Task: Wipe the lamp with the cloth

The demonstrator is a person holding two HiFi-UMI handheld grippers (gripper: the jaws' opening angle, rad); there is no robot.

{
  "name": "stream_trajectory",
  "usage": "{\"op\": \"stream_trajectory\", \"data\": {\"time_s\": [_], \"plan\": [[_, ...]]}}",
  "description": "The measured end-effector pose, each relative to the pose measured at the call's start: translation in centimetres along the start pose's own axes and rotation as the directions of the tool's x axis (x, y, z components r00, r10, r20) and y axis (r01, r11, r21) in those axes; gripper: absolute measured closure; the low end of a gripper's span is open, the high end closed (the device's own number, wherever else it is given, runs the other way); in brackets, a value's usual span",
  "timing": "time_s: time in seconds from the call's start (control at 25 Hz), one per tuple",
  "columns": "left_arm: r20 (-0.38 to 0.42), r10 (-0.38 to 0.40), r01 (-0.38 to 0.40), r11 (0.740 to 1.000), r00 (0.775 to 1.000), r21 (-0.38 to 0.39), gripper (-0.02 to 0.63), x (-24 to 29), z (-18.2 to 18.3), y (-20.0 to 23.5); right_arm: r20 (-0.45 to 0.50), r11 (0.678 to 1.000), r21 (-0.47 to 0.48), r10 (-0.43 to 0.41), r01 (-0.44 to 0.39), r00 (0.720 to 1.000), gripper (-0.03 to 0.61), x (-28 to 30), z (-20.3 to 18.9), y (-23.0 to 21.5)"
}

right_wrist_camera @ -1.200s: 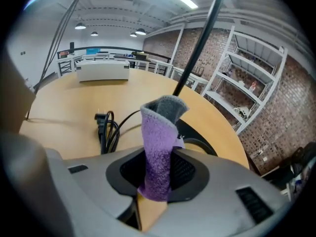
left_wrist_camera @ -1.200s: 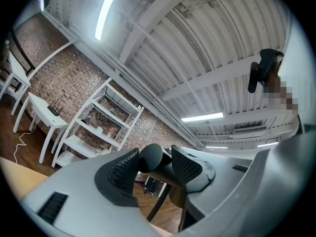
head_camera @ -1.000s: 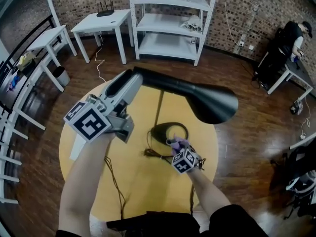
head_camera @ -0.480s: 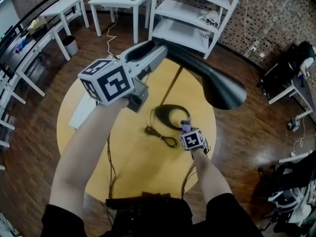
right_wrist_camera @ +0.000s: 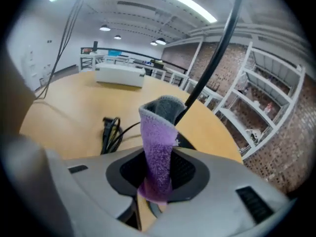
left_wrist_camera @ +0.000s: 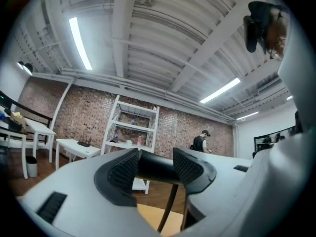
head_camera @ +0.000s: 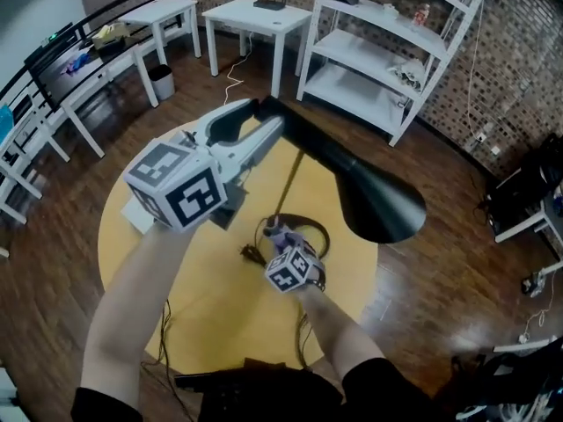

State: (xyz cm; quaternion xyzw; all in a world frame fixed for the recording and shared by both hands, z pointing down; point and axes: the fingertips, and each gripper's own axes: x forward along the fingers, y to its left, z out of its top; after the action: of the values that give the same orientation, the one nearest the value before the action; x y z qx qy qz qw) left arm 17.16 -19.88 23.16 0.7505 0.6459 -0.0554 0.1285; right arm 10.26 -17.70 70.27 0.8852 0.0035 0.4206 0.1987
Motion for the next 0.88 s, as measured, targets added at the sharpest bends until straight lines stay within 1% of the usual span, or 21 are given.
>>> {"op": "stream_trajectory", "data": {"time_s": [0.08,0.16,0.2,0.24,0.32,0.4,0.44,0.48,0.52,0.56,0.6,0.64,0.68,0.72,0.8,0.88], "plan": [[0.014,0.077,-0.077,0.997,0.997,0.003,0.378,-0.1,0.2,0.2,-0.021,0.994,-0.098,0.04,-0.042,0.999,0.477,-0.5,-2.1,1.5],[0.029,0.148,-0.147,0.989,0.989,-0.016,0.377,-0.3,0.2,0.5,-0.022,0.979,-0.194,0.056,-0.059,0.998,0.477,-1.1,-5.0,2.4],[0.033,0.175,-0.174,0.984,0.984,-0.031,0.377,-0.5,0.2,0.7,-0.019,0.973,-0.221,0.064,-0.067,0.998,0.477,-1.5,-6.1,2.4],[0.037,0.197,-0.195,0.98,0.98,-0.047,0.377,-0.6,0.2,0.7,-0.018,0.97,-0.228,0.078,-0.08,0.997,0.477,-1.8,-7.0,2.2],[0.05,0.22,-0.216,0.974,0.974,-0.069,0.377,-0.9,0.4,0.4,-0.017,0.973,-0.199,0.117,-0.118,0.993,0.477,-2.4,-8.3,1.6],[0.065,0.221,-0.218,0.974,0.973,-0.056,0.379,-1.2,0.9,0.0,-0.015,0.977,-0.161,0.139,-0.14,0.99,0.477,-2.6,-8.9,0.8],[0.07,0.221,-0.22,0.975,0.973,-0.02,0.379,-1.3,1.2,-0.3,-0.016,0.979,-0.148,0.141,-0.142,0.99,0.477,-2.6,-9.0,0.3],[0.07,0.22,-0.223,0.974,0.973,0.043,0.379,-1.3,1.3,-0.9,-0.02,0.981,-0.135,0.142,-0.143,0.99,0.477,-2.7,-9.3,0.0],[0.065,0.214,-0.22,0.967,0.975,0.131,0.38,-1.3,1.2,-1.8,-0.023,0.983,-0.116,0.144,-0.145,0.989,0.477,-2.9,-9.9,-0.1],[0.053,0.196,-0.203,0.951,0.979,0.233,0.38,-1.1,1.1,-3.2,-0.023,0.985,-0.091,0.146,-0.147,0.989,0.477,-3.1,-10.5,-0.2],[0.038,0.168,-0.171,0.929,0.985,0.328,0.38,-0.6,1.1,-4.7,-0.021,0.987,-0.065,0.145,-0.147,0.989,0.476,-3.1,-10.8,-0.2],[0.022,0.135,-0.133,0.911,0.991,0.39,0.38,0.1,1.3,-6.0,-0.021,0.989,-0.047,0.141,-0.142,0.99,0.476,-3.1,-10.8,-0.4],[0.009,0.107,-0.101,0.907,0.994,0.41,0.38,1.0,1.4,-6.9,-0.028,0.99,-0.039,0.134,-0.135,0.991,0.476,-3.0,-10.5,-0.8],[0.0,0.087,-0.08,0.915,0.996,0.396,0.38,2.0,1.4,-7.3,-0.039,0.991,-0.037,0.13,-0.131,0.991,0.476,-3.1,-10.0,-1.1],[-0.023,0.07,-0.059,0.94,0.997,0.335,0.379,3.7,0.6,-7.5,-0.067,0.988,-0.047,0.141,-0.144,0.988,0.476,-3.8,-9.1,-1.6],[-0.059,0.073,-0.052,0.954,0.996,0.294,0.379,4.8,-0.8,-7.5,-0.086,0.98,-0.094,0.169,-0.177,0.982,0.476,-4.1,-9.6,-1.7]]}}
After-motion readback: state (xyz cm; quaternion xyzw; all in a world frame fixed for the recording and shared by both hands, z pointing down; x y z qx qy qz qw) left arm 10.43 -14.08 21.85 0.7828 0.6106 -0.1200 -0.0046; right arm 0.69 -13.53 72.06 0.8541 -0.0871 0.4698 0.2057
